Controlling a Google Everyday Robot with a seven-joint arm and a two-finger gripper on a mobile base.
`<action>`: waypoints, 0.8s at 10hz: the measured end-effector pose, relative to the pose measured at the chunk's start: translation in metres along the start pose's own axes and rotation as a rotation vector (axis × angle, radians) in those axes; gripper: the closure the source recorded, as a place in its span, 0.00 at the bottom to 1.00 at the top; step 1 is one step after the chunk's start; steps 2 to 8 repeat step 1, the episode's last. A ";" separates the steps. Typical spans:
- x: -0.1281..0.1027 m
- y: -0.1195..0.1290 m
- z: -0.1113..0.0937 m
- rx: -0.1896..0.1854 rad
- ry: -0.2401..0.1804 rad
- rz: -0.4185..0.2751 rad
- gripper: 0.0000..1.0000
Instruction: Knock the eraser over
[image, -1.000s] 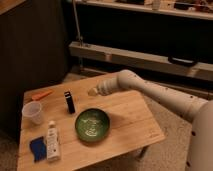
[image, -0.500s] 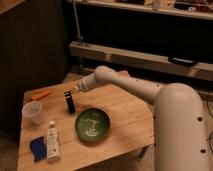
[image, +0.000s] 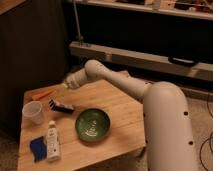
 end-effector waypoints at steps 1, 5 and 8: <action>0.001 0.000 -0.001 0.001 -0.001 0.002 0.99; 0.001 0.000 -0.001 0.001 -0.001 0.002 0.99; 0.001 0.000 -0.001 0.001 -0.001 0.002 0.99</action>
